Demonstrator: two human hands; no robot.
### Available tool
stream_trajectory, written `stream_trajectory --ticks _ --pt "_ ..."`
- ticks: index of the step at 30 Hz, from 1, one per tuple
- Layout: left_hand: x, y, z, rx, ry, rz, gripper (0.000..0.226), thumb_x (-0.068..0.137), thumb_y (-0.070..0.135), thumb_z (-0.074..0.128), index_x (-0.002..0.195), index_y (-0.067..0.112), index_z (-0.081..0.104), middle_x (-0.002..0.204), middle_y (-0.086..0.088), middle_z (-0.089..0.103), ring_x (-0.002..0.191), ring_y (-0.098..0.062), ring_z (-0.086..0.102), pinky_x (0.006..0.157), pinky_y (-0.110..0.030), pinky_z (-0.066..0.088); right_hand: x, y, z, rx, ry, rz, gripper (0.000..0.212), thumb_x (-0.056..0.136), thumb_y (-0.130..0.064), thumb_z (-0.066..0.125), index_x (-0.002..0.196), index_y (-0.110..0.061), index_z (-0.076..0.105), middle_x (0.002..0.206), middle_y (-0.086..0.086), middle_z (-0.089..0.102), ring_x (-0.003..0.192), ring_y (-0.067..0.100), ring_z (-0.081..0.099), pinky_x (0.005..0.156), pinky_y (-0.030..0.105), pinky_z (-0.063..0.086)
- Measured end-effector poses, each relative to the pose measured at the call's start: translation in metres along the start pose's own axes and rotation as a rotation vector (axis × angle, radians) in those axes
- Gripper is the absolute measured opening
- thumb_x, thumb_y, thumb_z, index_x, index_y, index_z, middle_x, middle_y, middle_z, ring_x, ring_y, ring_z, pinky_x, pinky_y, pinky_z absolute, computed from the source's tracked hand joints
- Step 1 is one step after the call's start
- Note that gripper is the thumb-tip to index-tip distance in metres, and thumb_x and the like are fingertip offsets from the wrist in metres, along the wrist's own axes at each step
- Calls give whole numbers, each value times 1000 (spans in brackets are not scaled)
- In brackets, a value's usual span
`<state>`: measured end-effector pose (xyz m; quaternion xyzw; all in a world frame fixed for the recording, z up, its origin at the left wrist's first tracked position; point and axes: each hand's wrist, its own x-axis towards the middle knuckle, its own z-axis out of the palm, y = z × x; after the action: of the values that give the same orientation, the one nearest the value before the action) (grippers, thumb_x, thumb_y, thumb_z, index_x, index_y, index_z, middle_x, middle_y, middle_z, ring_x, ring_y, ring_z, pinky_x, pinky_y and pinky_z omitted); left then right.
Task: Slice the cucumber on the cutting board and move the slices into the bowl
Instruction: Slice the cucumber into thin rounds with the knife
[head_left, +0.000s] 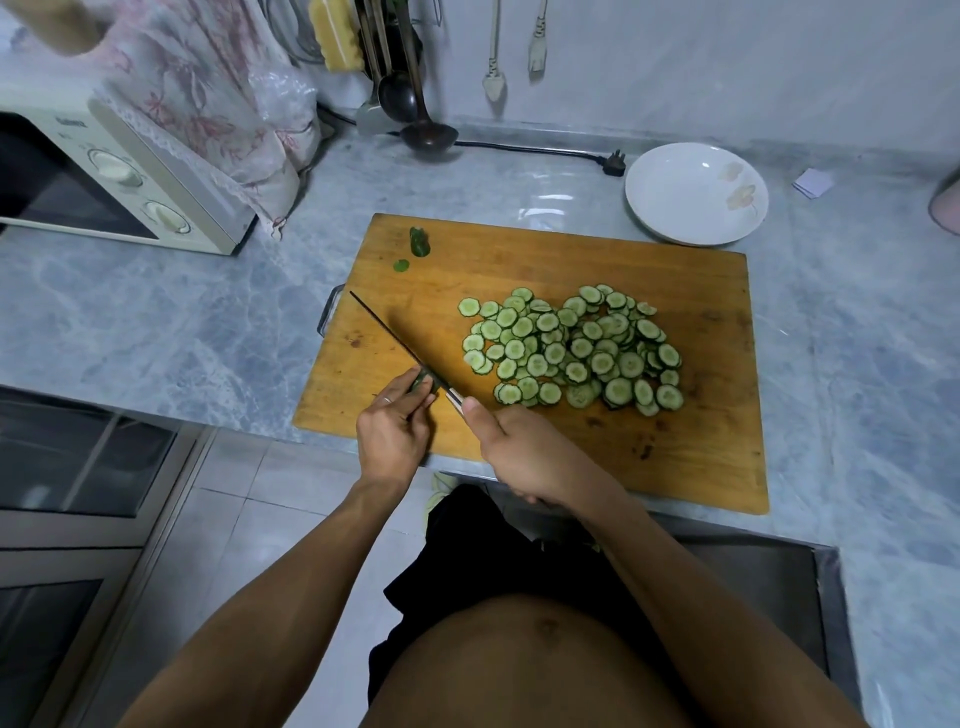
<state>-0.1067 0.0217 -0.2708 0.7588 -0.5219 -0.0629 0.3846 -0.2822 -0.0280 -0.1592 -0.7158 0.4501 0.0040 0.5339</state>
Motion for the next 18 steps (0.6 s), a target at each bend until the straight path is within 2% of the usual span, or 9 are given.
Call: stream_trajectory --ticks 2,4,6,9,11,13,15,18 --pt "-1 2 0 0 -7 15 30 77 -11 65 103 1 75 117 -18 68 106 -27 66 98 -19 43 10 0 2 16 4 25 70 103 -56 22 51 -11 38 32 0 35 25 13 38 42 24 35" --pt "-1 2 0 8 -7 12 29 77 -10 65 102 1 76 116 -18 69 105 -27 67 97 -21 45 17 -1 6 3 25 20 68 104 -53 24 54 -11 40 36 0 38 24 9 38 45 27 36" --pt "-1 2 0 4 -2 -5 28 78 -10 66 102 1 76 116 -18 69 105 -27 67 96 -19 44 19 0 11 -10 49 -14 65 105 -50 24 56 -10 41 45 4 40 31 9 42 52 31 37" --pt "0 0 0 -29 -2 -50 26 82 -7 68 104 4 76 118 -16 68 106 -24 68 96 -13 42 19 6 15 -25 92 -55 64 105 -49 25 55 -11 39 48 5 39 42 15 43 54 34 33" --pt "0 1 -1 -46 -4 -58 25 84 -3 70 107 5 75 121 -13 68 105 -20 67 96 -6 40 19 9 13 0 102 -55 64 105 -50 25 54 -12 38 47 3 37 37 10 39 53 32 30" --pt "0 1 -2 -46 -6 -46 25 84 -3 70 107 5 75 122 -12 67 105 -17 65 95 -2 36 17 11 6 33 103 -35 63 104 -53 25 61 -10 42 51 7 36 36 13 37 54 31 32" --pt "-1 0 -4 -31 -7 -18 24 84 -4 70 106 4 75 119 -12 68 104 -17 64 94 -2 37 12 15 -1 51 98 -10 63 103 -56 25 68 -8 48 57 13 38 43 22 40 53 32 36" --pt "0 -1 -6 -21 12 19 21 82 -1 73 102 3 76 113 -12 70 98 -21 66 91 -11 44 3 18 -8 54 91 -18 62 102 -57 26 71 -8 49 54 10 36 39 18 36 55 32 35"
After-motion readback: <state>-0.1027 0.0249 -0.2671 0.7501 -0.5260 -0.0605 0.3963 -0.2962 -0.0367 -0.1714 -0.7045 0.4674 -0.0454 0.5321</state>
